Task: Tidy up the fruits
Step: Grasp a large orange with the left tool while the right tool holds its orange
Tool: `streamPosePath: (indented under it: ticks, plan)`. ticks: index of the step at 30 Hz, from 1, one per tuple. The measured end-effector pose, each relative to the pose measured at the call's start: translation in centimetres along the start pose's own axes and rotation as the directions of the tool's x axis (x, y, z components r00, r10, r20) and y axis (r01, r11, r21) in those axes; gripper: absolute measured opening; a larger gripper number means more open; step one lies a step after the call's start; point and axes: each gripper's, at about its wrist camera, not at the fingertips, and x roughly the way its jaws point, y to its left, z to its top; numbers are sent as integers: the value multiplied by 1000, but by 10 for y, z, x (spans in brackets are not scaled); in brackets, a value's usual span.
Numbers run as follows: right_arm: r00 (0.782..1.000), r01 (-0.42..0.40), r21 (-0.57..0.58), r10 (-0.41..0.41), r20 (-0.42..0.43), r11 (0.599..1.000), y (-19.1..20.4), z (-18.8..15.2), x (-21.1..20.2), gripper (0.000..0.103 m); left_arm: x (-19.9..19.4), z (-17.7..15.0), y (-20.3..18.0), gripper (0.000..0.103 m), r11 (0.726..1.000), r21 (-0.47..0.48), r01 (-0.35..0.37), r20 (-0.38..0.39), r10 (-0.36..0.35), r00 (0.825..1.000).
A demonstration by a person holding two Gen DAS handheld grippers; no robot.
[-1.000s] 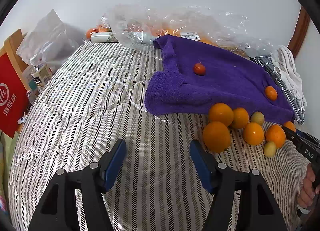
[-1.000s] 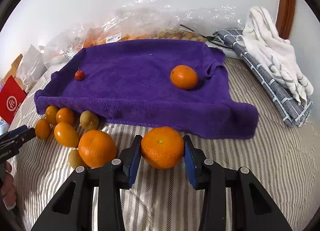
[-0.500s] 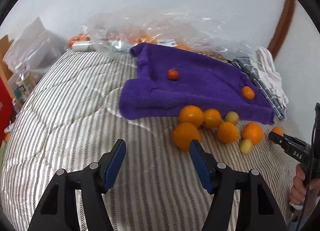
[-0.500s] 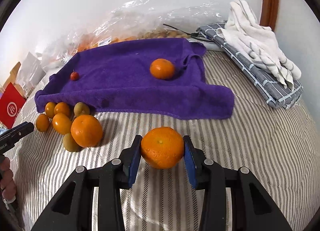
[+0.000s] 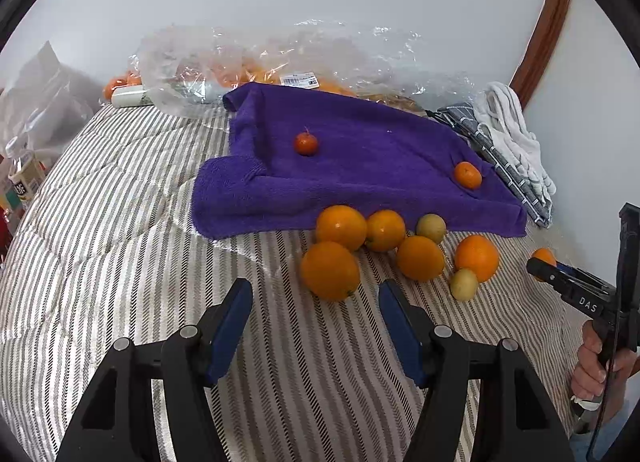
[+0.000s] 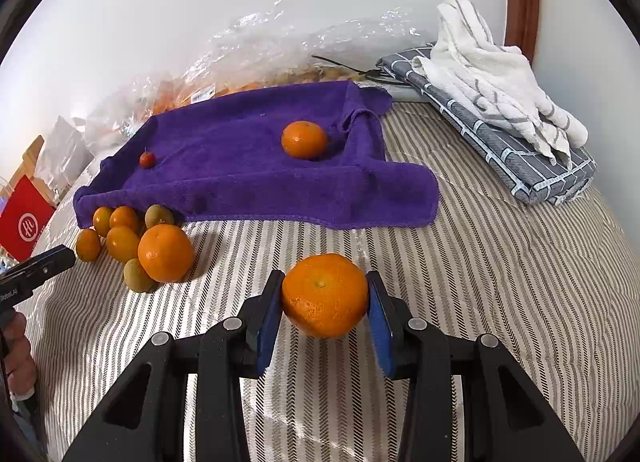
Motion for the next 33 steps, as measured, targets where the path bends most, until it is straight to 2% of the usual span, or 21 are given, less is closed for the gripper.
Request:
streamPosePath:
  ticks: [5, 10, 13, 20, 30, 33]
  plan:
    - [1000, 5, -5, -5, -2, 1000, -4, -1, 1, 40, 12, 5, -13, 57, 998, 26, -53, -40, 54, 998]
    - [1000, 6, 0, -6, -5, 1000, -7, -2, 2, 40, 24, 9, -18, 42, 995, 17, -99, -55, 99, 994]
    - [1000, 10, -1, -10, -4, 1000, -6, -2, 2, 40, 26, 10, -19, 33, 995, 18, -101, -50, 101, 994]
    - [1000, 12, -5, -13, -8, 1000, -4, 0, 3, 40, 21, 10, -15, 32, 997, -12, -70, -34, 70, 997]
    - [1000, 6, -38, -6, 7, 999, 12, 6, -5, 40, 2, 9, -10, 32, 999, -37, -38, 33, 40, 999]
    - [1000, 7, -47, -7, 17, 999, 14, 8, -10, 40, -2, 8, -12, 32, 998, -32, -50, 48, 52, 997]
